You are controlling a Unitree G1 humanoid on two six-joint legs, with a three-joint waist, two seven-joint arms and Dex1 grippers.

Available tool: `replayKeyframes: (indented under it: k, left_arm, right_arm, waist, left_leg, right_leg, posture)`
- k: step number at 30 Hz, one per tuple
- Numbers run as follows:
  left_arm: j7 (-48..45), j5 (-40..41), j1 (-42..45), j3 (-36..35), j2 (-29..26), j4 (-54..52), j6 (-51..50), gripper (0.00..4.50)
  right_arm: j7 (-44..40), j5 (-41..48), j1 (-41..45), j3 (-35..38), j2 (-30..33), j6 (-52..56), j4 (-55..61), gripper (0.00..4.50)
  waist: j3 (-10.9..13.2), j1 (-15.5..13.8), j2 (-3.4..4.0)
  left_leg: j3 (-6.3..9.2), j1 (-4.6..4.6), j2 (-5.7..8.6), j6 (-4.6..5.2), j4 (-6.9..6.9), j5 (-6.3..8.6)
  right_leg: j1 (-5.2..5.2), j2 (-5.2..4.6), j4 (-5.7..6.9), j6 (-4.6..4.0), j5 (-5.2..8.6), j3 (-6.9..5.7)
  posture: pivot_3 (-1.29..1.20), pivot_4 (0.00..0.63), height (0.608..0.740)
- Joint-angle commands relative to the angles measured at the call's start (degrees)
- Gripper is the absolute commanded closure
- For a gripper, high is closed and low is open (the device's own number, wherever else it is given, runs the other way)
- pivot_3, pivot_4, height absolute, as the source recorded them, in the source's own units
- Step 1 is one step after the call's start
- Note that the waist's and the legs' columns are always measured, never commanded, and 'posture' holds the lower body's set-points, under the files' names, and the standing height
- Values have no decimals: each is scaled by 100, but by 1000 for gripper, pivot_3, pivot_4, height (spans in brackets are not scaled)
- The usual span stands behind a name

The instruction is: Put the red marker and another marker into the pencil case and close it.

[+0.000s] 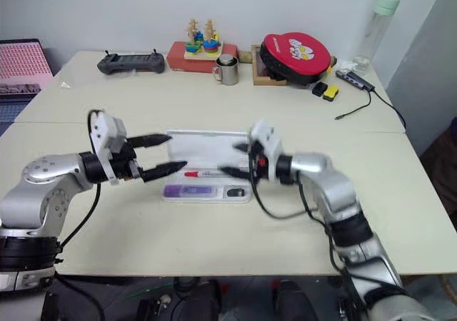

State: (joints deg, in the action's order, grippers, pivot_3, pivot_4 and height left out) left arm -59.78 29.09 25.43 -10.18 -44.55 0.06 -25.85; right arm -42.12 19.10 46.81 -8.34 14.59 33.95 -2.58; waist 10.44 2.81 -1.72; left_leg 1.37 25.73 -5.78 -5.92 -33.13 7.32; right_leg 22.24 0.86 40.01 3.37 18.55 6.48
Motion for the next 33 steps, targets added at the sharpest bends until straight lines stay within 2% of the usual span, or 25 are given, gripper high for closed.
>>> replayKeyframes:
  k: [1, 4, 7, 10, 15, 24, 29, 33]
  left_arm:
    - [127, 249, 115, -278, 62, -99, -103, 0]
    - [158, 367, 158, -392, 62, -100, -203, 0]
    - [37, 572, 33, -530, -8, -214, -292, 0]
    - [-108, 861, -93, -671, -91, -384, -528, 0]
    - [-106, 878, -192, -752, -180, -426, -543, 0]
    - [-380, 852, -509, -863, -549, -365, -511, 0]
    - [-378, 888, -518, -869, -551, -376, -503, 0]
    - [-611, 742, -846, -703, -705, -508, -473, 0]
  right_arm:
    - [503, -260, 618, 387, -94, -483, -1205, 2244]
    - [795, -633, 1248, 416, -110, -905, -2486, 2950]
    - [831, -1131, 1570, 114, -73, -1307, -3672, 3700]
    - [592, -1335, 1682, 8, -128, -1562, -4285, 4480]
    - [-306, -1297, 1508, -171, -196, -1482, -4001, 4480]
    - [-1304, -1221, 836, -457, 2, -1393, -2313, 4480]
    - [-1597, -1164, 580, -522, 83, -1296, -1724, 4480]
    - [-1969, -1362, 74, -1079, 281, -1397, -857, 4480]
  waist:
    - [-2, -12, -3]
    - [-1, -7, -2]
    - [-1, 3, -2]
    - [-1, 14, -2]
    - [2, 46, 3]
    - [3, 46, 5]
    - [3, 42, 5]
    - [3, 41, 4]
  left_leg:
    - [0, 1, 1, 0, 1, 0]
    - [-1, 9, 1, 0, 5, 0]
    - [-1, 9, 1, 0, 10, 1]
    - [0, 9, 1, -1, 18, 2]
    - [0, 12, 2, -1, 23, 2]
    - [5, 11, 1, -2, 21, 2]
    - [7, 11, 0, -2, 20, 2]
    - [6, 10, 0, -2, 18, 2]
  right_leg:
    - [1, 0, -1, -9, -5, 0]
    - [8, -1, -1, -16, -6, -1]
    - [9, -1, -2, -19, -6, -1]
    - [9, -1, -3, -24, -3, -3]
    - [13, -1, -2, -27, -1, -4]
    - [11, -1, 2, -26, -1, -11]
    - [10, -1, 2, -26, -1, -15]
    - [8, -2, 0, -25, -1, -15]
  posture:
    - [0, 150, 740]
    - [0, 150, 740]
    - [0, 150, 740]
    - [0, 150, 740]
    - [0, 150, 740]
    - [0, 150, 740]
    - [0, 150, 740]
    - [0, 150, 740]
